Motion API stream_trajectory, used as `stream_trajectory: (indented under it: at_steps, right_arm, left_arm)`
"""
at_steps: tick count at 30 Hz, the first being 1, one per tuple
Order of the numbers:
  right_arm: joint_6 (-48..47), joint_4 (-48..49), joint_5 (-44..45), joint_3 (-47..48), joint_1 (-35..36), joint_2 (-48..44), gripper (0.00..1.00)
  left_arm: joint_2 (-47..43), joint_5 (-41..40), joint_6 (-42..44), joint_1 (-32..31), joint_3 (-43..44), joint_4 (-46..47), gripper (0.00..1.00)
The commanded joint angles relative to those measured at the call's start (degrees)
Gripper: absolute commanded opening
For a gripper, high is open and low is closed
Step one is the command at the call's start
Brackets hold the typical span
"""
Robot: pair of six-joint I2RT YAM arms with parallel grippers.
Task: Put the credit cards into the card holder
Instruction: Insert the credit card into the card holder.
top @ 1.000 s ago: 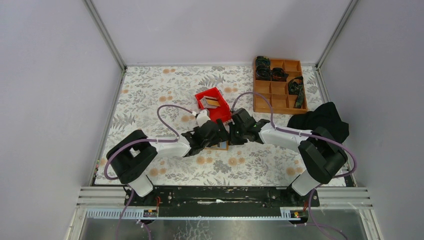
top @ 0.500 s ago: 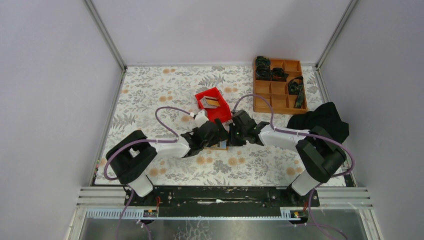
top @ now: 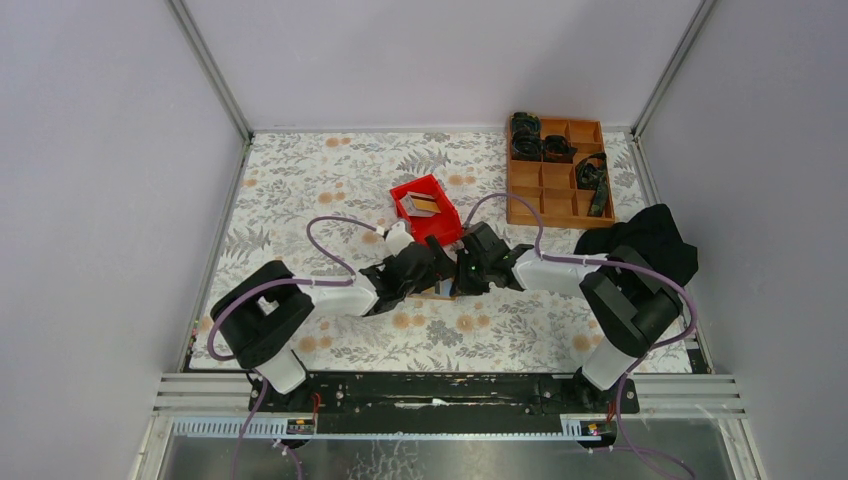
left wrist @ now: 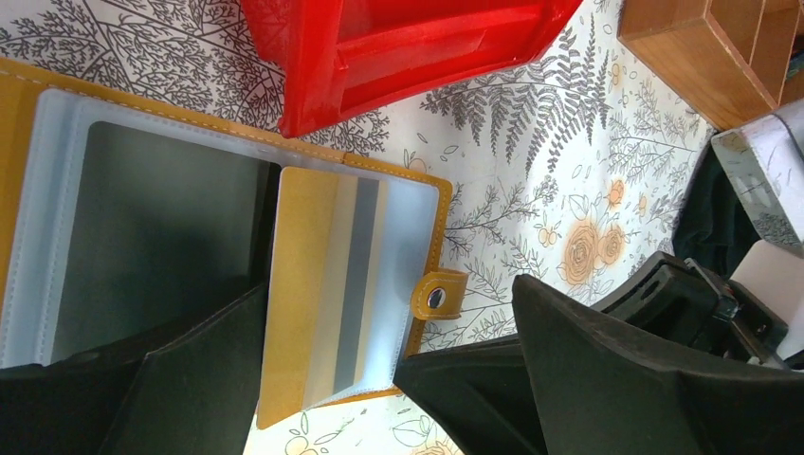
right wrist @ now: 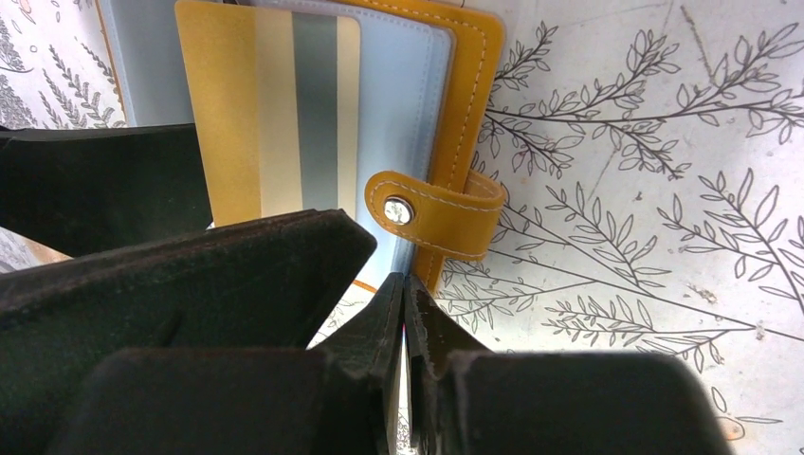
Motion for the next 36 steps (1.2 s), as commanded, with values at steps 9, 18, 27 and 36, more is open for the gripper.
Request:
stream_trajectory:
  at_steps: [9, 18, 27, 36]
  right_arm:
    - [-0.8, 2.1, -0.1, 2.9, 1.4, 4.3, 0.07]
    - [-0.1, 0.9, 1.6, 2.2, 1.4, 4.0, 0.07]
    - [-0.5, -0.4, 2.0, 2.7, 1.4, 4.4, 0.06]
    - [-0.9, -0.9, 2.0, 2.9, 1.2, 4.4, 0.06]
  left_arm:
    - [-0.2, 2.7, 1.1, -0.9, -3.4, -6.3, 1.0]
    - [-0.3, 0.3, 2.5, -0.9, -3.4, -10.9, 1.0]
    - [-3.6, -3.6, 2.1, -0.9, -4.4, -12.6, 1.0]
    - [-6.1, -6.5, 1.7, -0.9, -4.0, -14.5, 1.0]
